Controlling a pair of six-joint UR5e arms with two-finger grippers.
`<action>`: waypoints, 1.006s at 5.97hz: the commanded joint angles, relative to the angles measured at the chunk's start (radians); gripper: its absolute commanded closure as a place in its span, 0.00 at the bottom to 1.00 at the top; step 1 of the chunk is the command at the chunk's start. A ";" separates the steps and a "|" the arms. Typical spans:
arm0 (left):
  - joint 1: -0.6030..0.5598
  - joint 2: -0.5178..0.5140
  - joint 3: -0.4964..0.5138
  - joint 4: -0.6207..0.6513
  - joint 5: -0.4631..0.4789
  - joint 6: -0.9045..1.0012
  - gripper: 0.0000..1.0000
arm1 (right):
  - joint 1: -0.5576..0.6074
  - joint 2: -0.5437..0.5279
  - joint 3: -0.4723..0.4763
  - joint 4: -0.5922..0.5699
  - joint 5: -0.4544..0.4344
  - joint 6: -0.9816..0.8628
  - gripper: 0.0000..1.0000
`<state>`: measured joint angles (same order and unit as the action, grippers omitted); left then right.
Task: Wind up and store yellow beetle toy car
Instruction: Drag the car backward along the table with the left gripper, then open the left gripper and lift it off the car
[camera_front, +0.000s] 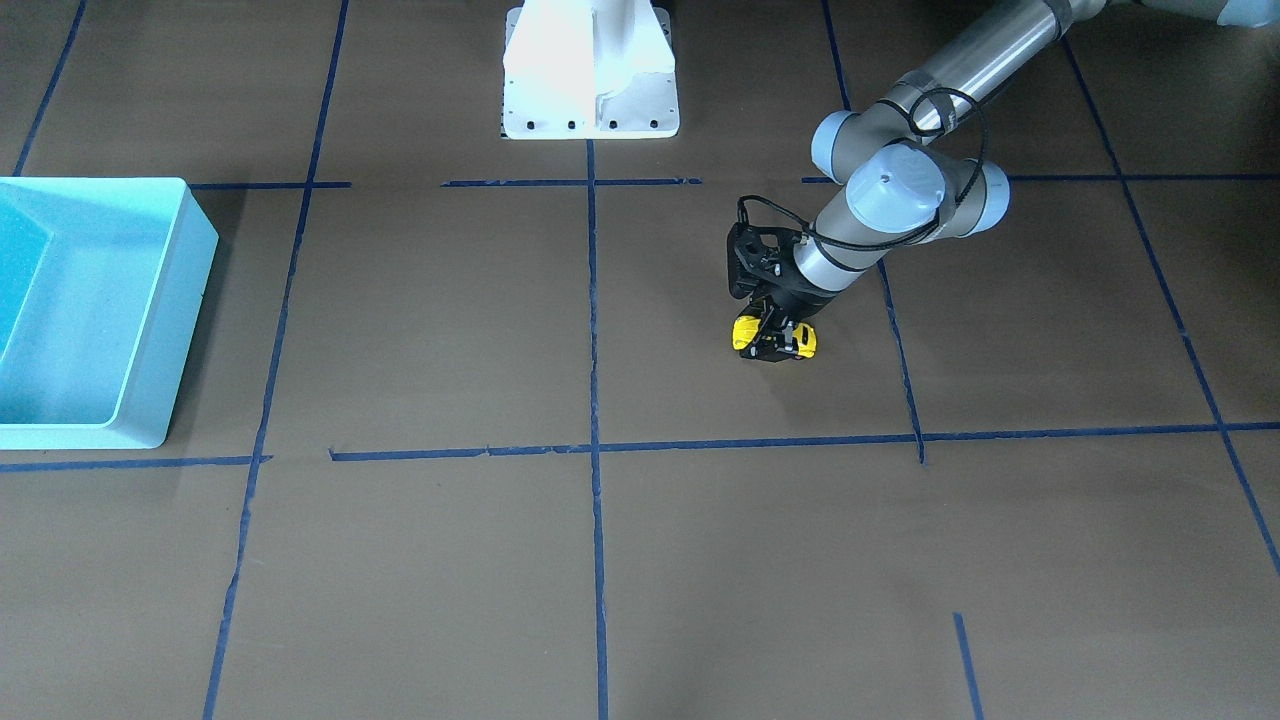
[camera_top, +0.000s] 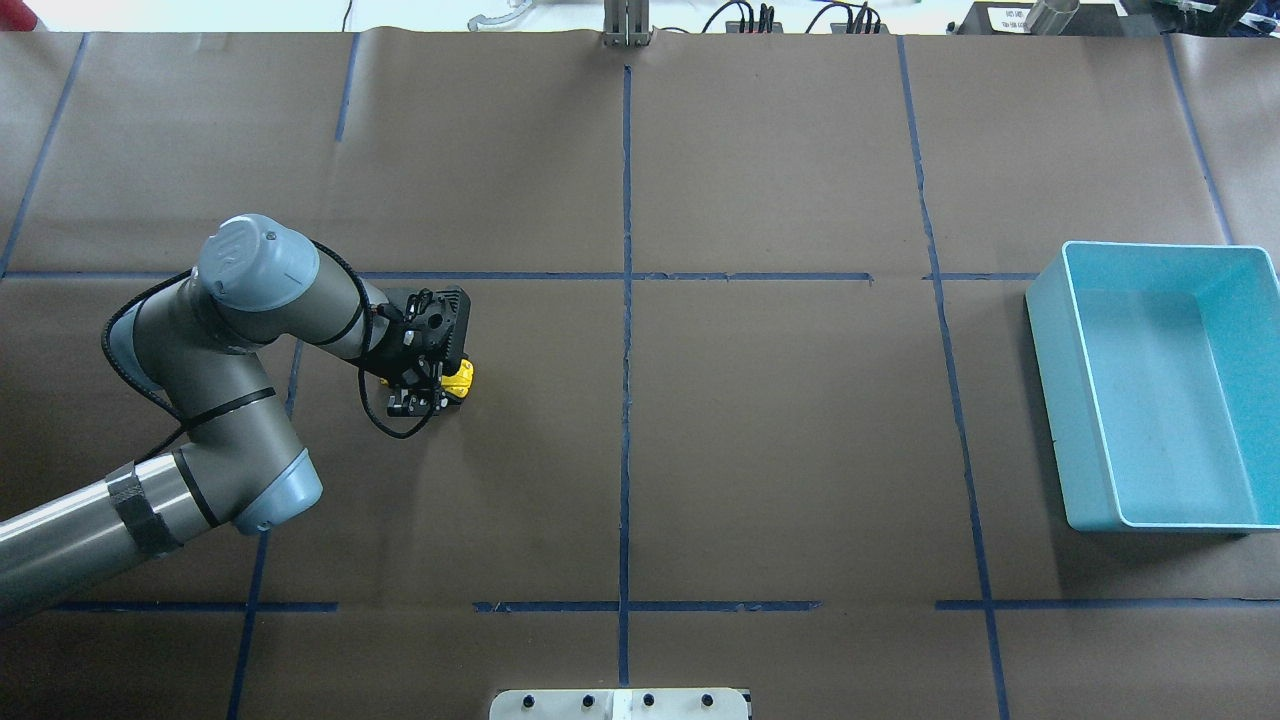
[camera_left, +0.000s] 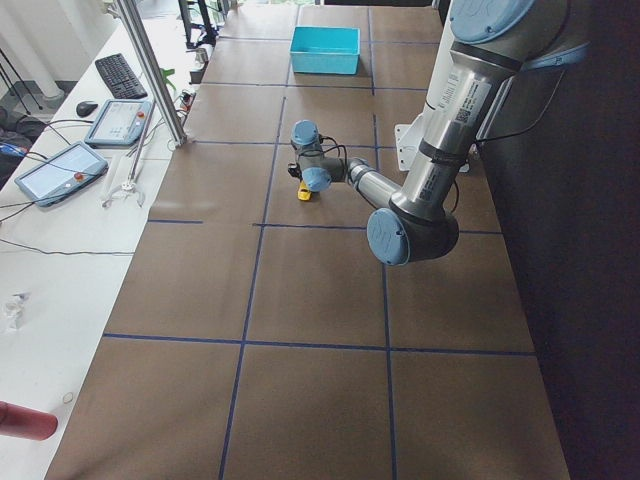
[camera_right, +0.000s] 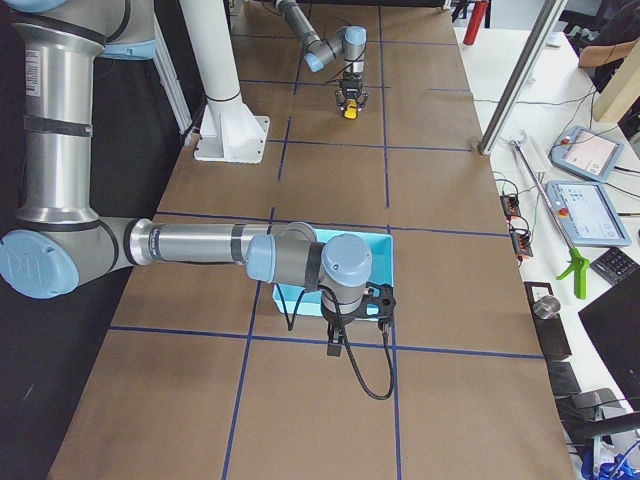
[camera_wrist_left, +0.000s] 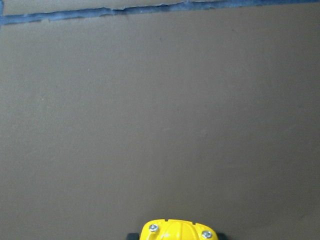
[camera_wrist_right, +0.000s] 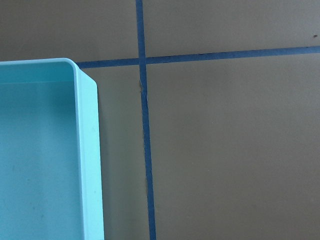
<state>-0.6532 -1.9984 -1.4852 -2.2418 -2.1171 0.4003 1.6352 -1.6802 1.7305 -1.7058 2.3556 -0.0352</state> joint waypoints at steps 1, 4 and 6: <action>-0.048 0.059 -0.004 -0.066 -0.046 -0.001 0.29 | 0.000 0.000 0.000 0.000 0.001 0.000 0.00; -0.117 0.105 -0.018 -0.082 -0.112 -0.006 0.00 | 0.000 0.000 -0.002 0.000 0.002 0.000 0.00; -0.153 0.106 -0.027 -0.067 -0.153 -0.014 0.00 | 0.000 0.000 -0.002 0.000 0.002 0.000 0.00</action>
<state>-0.7854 -1.8934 -1.5086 -2.3169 -2.2477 0.3898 1.6352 -1.6797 1.7288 -1.7058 2.3577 -0.0353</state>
